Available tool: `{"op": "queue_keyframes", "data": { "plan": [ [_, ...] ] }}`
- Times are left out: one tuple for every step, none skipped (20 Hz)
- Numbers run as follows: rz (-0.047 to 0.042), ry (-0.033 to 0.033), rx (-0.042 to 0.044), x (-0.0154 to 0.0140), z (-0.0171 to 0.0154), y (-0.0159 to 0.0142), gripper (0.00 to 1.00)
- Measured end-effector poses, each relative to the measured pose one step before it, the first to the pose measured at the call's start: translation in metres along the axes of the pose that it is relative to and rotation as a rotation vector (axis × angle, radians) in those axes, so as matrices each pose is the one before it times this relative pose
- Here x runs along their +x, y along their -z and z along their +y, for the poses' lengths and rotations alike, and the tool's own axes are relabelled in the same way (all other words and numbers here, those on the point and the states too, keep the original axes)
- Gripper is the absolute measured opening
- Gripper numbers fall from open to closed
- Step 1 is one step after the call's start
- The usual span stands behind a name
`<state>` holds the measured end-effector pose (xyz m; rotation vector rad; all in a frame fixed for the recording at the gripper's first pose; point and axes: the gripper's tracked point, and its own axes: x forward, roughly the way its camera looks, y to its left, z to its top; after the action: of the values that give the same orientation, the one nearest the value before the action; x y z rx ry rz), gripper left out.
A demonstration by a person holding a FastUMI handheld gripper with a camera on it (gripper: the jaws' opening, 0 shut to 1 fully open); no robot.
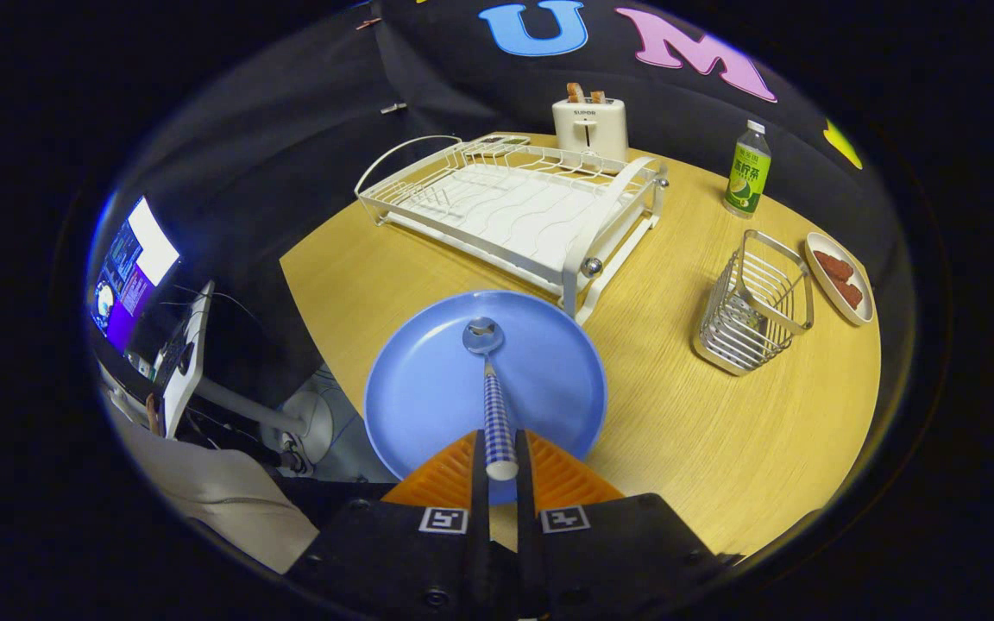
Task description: Take the plate from the dish rack, then take the spoon from the basket and place it into the plate.
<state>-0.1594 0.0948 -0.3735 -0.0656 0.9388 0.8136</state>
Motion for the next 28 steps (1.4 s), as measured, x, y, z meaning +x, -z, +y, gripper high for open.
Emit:
{"op": "queue_keyframes", "data": {
  "plan": [
    [0.01207,0.00388,0.00597,0.0017,-0.00118,0.00353,0.16],
    [0.01147,0.01064,0.00526,0.00126,-0.00143,0.0022,0.18],
    [0.00935,0.00818,0.00554,0.00388,-0.00235,0.00209,0.19],
    [0.00787,0.00679,0.00284,0.0008,-0.00119,0.00157,0.28],
    [0.00437,0.00348,-0.00045,0.00121,-0.00159,0.00042,0.33],
    [0.00158,-0.00384,-0.00118,-0.00054,0.00167,0.00113,0.44],
    [-0.00056,-0.00472,-0.00088,-0.00001,0.0017,-0.00011,0.52],
    [-0.00306,-0.00661,0.00061,-0.00106,0.00092,-0.00051,0.71],
    [-0.00102,-0.00404,0.00147,-0.00004,0.00041,-0.00081,0.78],
    [-0.00109,-0.0032,0.00259,-0.0007,0.0012,0.00002,0.88],
    [-0.00266,-0.00298,0.0026,-0.00042,0.00018,-0.00077,0.91],
    [-0.00449,-0.00382,0.00227,-0.00084,0.00162,-0.00075,0.97],
    [-0.00511,-0.00258,0.00259,-0.00146,0.00006,-0.0014,0.98],
    [-0.00437,0.00208,0.00116,-0.00147,-0.0001,-0.00153,0.99],
    [-0.00725,0.00267,-0.00004,-0.00266,-0.00081,-0.00332,0.99],
    [-0.01356,0.00245,0.00001,-0.00319,-0.00071,-0.00454,0.99],
    [-0.01899,0.00345,0.00006,-0.00371,-0.00068,-0.00776,0.99],
    [-0.02519,0.00401,-0.0018,-0.00408,-0.00011,-0.00945,0.99],
    [-0.02722,0.00847,-0.00303,-0.00486,-0.00198,-0.01187,0.99],
    [-0.02808,0.00829,-0.004,-0.0047,-0.00179,-0.01175,0.99],
    [-0.03297,0.00907,-0.00389,-0.00471,-0.0018,-0.01509,0.99],
    [-0.03457,0.00809,-0.00317,-0.00497,-0.00195,-0.01515,0.99],
    [-0.03637,0.01229,-0.00376,-0.00474,-0.00368,-0.01695,0.99],
    [-0.03868,0.01399,-0.0064,-0.00494,-0.00298,-0.01607,0.99],
    [-0.04011,0.01681,-0.01056,-0.00622,-0.00445,-0.01913,0.99],
    [-0.04035,0.02003,-0.01384,-0.00578,-0.00533,-0.01773,0.99],
    [-0.0411,0.01792,-0.01432,-0.00606,-0.00561,-0.01899,0.99],
    [-0.04043,0.01515,-0.01284,-0.00642,-0.00369,-0.01753,0.99]
  ]
}}
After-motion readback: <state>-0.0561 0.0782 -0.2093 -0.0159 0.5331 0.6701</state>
